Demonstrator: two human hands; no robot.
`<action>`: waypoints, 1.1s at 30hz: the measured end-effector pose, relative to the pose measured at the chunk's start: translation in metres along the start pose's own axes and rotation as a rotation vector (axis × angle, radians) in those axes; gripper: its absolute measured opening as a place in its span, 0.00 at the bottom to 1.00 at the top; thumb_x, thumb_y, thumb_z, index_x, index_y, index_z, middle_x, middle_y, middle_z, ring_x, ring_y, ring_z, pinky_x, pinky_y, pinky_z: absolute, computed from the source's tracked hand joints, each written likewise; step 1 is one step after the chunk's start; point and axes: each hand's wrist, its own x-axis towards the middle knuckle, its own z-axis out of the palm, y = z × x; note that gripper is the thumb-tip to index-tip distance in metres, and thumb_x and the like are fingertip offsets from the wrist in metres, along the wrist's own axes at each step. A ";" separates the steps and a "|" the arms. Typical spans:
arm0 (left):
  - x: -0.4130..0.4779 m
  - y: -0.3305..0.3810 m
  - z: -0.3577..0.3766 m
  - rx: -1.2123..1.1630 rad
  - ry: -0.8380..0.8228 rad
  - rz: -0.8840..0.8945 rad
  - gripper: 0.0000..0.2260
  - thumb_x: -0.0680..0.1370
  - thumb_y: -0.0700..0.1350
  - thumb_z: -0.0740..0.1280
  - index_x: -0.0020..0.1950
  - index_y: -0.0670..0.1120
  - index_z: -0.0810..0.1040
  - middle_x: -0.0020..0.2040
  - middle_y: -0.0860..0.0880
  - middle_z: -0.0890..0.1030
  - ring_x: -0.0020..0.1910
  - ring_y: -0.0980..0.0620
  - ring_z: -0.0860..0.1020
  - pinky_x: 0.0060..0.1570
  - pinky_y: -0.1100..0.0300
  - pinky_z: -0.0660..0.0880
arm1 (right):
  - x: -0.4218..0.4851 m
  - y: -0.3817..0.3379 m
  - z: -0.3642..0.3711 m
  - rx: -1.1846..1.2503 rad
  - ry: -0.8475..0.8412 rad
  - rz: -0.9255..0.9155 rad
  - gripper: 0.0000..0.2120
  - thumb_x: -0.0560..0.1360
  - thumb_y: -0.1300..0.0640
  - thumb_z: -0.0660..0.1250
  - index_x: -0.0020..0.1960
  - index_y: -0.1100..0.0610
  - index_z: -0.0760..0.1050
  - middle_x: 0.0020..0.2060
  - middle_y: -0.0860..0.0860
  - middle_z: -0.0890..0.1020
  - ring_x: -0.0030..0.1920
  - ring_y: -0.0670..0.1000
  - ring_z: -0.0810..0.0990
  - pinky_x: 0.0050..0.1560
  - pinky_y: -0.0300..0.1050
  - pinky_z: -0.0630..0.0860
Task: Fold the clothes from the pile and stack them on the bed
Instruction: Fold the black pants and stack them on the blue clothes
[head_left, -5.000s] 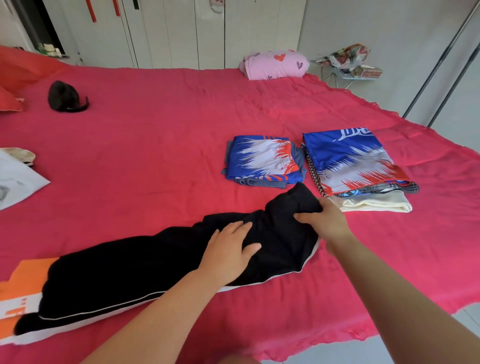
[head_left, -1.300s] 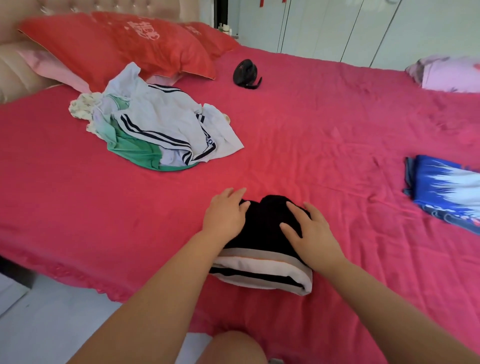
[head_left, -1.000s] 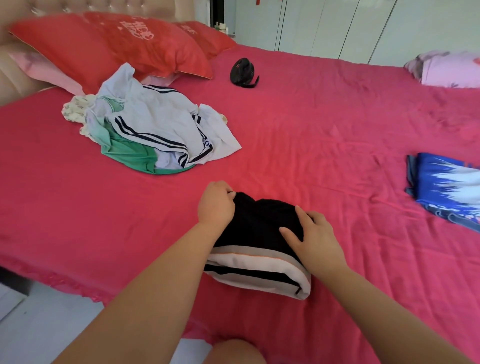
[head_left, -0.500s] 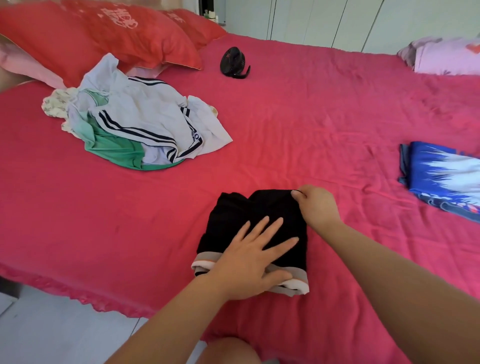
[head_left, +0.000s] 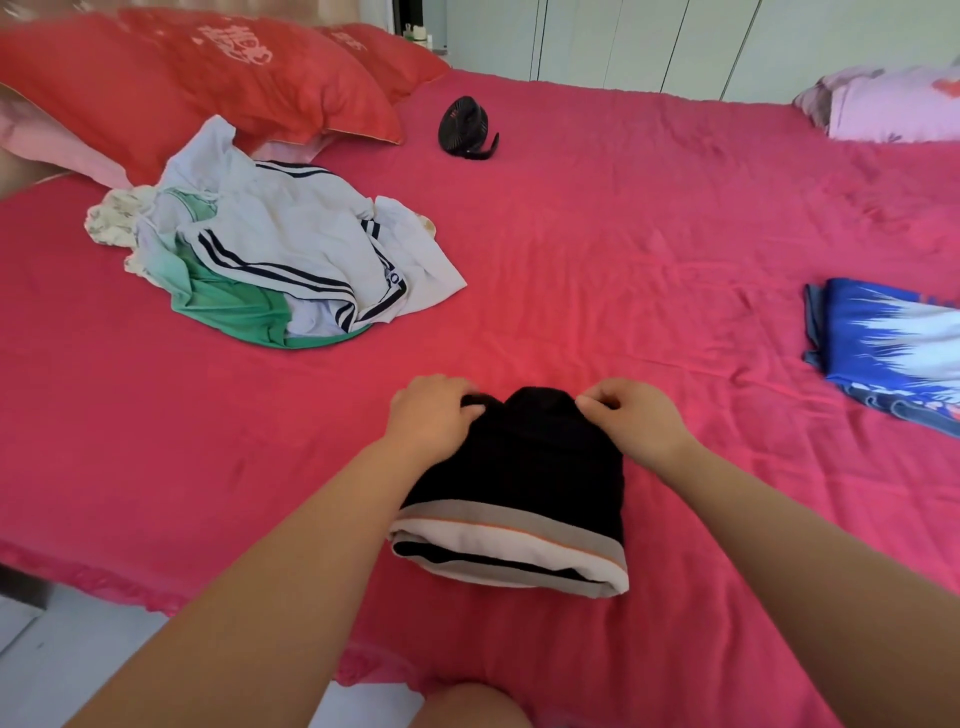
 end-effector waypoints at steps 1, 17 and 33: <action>0.004 -0.003 0.001 0.027 0.004 -0.035 0.13 0.79 0.51 0.60 0.59 0.47 0.77 0.57 0.45 0.78 0.59 0.43 0.74 0.54 0.51 0.69 | 0.000 0.002 0.001 -0.004 0.045 0.014 0.09 0.77 0.54 0.62 0.43 0.56 0.77 0.37 0.47 0.78 0.43 0.49 0.76 0.39 0.40 0.65; -0.053 0.028 0.000 -0.389 0.247 0.259 0.33 0.71 0.65 0.51 0.72 0.52 0.65 0.72 0.50 0.67 0.72 0.51 0.62 0.70 0.58 0.53 | -0.006 0.008 0.008 0.256 0.024 0.076 0.13 0.76 0.44 0.61 0.45 0.53 0.77 0.38 0.46 0.78 0.40 0.46 0.75 0.40 0.40 0.67; -0.094 0.018 0.031 0.008 -0.115 0.049 0.53 0.63 0.77 0.52 0.76 0.48 0.36 0.77 0.50 0.37 0.75 0.51 0.35 0.72 0.48 0.36 | -0.076 -0.012 0.043 -0.379 0.018 -0.193 0.24 0.78 0.39 0.47 0.73 0.40 0.56 0.75 0.45 0.55 0.76 0.51 0.48 0.73 0.57 0.48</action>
